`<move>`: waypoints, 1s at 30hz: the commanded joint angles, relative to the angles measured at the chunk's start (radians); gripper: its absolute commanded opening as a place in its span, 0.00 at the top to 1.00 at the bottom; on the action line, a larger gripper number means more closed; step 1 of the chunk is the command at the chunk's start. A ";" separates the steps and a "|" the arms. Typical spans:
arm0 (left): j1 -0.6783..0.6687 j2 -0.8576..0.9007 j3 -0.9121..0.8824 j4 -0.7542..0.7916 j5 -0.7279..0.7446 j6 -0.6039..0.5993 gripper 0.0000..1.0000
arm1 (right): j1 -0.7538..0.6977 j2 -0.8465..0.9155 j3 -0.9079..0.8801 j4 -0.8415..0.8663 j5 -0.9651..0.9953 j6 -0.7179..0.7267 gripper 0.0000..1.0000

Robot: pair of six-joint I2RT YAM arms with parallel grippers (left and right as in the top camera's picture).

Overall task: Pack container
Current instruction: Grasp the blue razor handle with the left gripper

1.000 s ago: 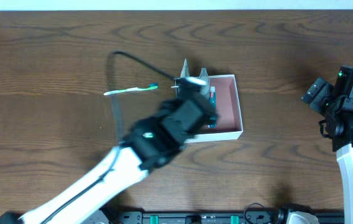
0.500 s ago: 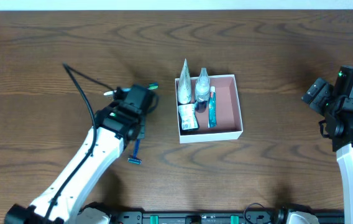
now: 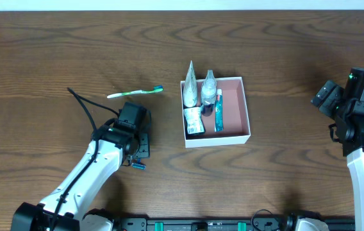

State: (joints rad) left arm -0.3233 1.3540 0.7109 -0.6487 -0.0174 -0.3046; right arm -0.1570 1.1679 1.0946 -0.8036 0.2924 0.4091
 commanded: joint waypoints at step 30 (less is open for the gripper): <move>0.004 0.140 -0.063 0.128 0.063 0.015 0.92 | -0.008 -0.001 0.002 -0.002 0.014 0.002 0.01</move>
State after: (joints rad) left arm -0.3225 1.4811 0.6582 -0.5194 0.0376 -0.2916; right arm -0.1570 1.1679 1.0946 -0.8036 0.2924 0.4095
